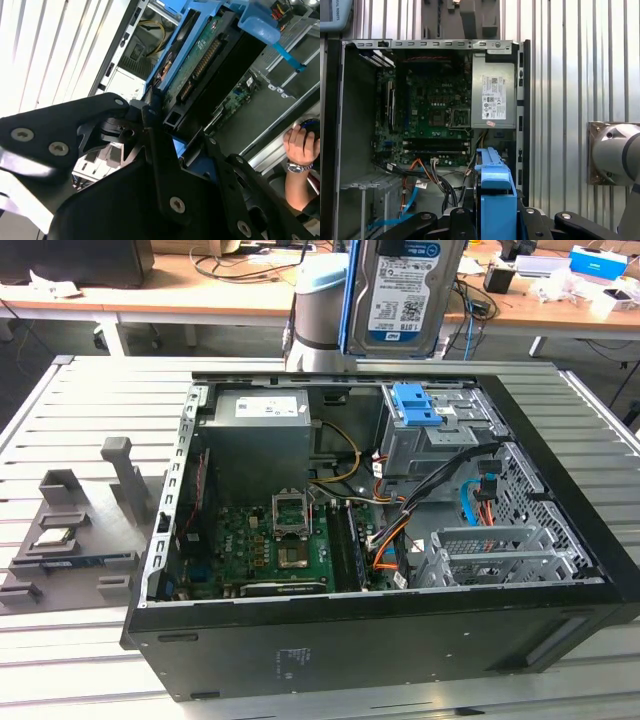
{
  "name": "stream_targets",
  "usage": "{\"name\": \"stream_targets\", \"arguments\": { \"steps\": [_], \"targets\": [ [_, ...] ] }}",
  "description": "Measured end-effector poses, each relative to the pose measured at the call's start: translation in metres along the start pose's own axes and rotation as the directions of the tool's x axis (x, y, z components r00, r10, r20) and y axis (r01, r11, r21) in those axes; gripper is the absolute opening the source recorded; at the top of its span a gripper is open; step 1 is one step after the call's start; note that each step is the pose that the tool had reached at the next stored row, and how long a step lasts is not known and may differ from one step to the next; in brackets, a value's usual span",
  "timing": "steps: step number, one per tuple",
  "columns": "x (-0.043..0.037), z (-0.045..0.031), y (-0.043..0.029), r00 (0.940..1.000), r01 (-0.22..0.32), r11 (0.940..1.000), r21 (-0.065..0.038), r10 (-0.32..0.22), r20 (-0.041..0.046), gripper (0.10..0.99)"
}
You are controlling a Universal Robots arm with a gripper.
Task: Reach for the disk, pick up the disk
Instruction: 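Pick up the disk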
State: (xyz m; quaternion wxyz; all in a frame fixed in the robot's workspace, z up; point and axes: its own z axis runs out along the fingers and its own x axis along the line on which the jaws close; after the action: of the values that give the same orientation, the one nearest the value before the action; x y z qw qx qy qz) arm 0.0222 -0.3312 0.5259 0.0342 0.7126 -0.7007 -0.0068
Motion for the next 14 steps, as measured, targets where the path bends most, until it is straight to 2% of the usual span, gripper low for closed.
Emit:
{"name": "stream_targets", "arguments": {
  "steps": [4, 6, 9, 11, 12, 14],
  "targets": [
    [0.0002, 0.0002, -0.024, 1.0, 0.0, 1.0, 0.0, 0.0, -0.0008, 0.365],
    [0.0003, 0.0001, -0.0312, 1.0, 0.0, 1.0, 0.0, 0.0, -0.0012, 0.365],
    [0.0004, -0.0002, -0.0459, 1.0, 0.0, 1.0, 0.0, 0.0, -0.002, 0.365],
    [0.0005, -0.0004, -0.0512, 1.0, 0.0, 1.0, 0.0, 0.0, -0.0023, 0.365],
    [0.0006, -0.0005, -0.0561, 1.0, 0.0, 1.0, 0.0, 0.0, -0.0025, 0.365],
    [0.0006, -0.0007, -0.0579, 1.0, 0.0, 1.0, 0.0, 0.0, -0.0032, 0.365]
  ]
}}
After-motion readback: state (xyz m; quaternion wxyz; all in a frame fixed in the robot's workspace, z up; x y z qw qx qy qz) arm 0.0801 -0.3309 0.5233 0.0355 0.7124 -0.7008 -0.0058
